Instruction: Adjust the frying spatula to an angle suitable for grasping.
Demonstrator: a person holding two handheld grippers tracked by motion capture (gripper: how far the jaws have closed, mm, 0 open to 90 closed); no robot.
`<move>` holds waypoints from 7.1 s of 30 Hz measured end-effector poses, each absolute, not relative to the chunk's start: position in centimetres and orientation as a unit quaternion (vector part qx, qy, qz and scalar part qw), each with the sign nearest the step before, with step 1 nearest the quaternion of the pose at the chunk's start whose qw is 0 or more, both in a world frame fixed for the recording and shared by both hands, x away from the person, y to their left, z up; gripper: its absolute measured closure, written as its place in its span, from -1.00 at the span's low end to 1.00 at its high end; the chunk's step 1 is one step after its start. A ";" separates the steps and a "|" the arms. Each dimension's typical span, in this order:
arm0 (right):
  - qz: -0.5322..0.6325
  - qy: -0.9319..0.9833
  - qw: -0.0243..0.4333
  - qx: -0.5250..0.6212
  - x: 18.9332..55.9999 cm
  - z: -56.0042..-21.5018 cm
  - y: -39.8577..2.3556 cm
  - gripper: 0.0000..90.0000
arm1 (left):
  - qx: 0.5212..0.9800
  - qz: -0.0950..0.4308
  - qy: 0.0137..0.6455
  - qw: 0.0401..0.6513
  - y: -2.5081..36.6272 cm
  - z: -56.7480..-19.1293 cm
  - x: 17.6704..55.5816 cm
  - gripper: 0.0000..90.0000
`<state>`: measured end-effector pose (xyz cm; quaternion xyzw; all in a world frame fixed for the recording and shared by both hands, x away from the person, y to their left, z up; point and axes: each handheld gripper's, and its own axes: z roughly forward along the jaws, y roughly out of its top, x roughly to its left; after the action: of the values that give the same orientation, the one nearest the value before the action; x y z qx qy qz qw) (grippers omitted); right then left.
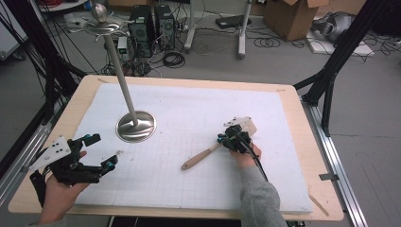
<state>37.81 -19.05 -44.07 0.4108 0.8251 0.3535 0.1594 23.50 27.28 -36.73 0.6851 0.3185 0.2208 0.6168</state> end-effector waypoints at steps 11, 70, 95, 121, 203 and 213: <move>0.357 0.820 0.157 0.419 36.7 -44.1 -19.8 1.00 | 0.684 0.222 0.321 0.616 27.4 -36.8 23.3 -0.96; 0.432 0.834 0.109 0.325 25.5 -45.0 -19.9 1.00 | 0.686 0.233 0.327 0.607 27.2 -37.3 23.4 -0.96; 0.416 0.843 0.111 0.324 26.6 -44.5 -17.6 1.00 | 0.691 0.226 0.332 0.601 27.2 -37.6 23.6 -0.96; 0.408 0.841 0.145 0.325 28.8 -44.6 -15.4 1.00 | 0.688 0.225 0.331 0.605 27.4 -37.5 23.8 -0.96; 0.348 0.794 0.188 0.463 34.1 -44.2 -21.2 1.00 | 0.690 0.220 0.337 0.602 27.4 -38.3 24.1 -0.96; 0.374 0.778 0.187 0.469 32.9 -44.5 -21.9 1.00 | 0.693 0.217 0.336 0.599 27.2 -38.4 24.1 -0.96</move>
<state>32.94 -21.87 -44.52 0.4691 0.7781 0.3736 0.1869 24.11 27.21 -38.44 0.6931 0.3361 0.2173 0.5995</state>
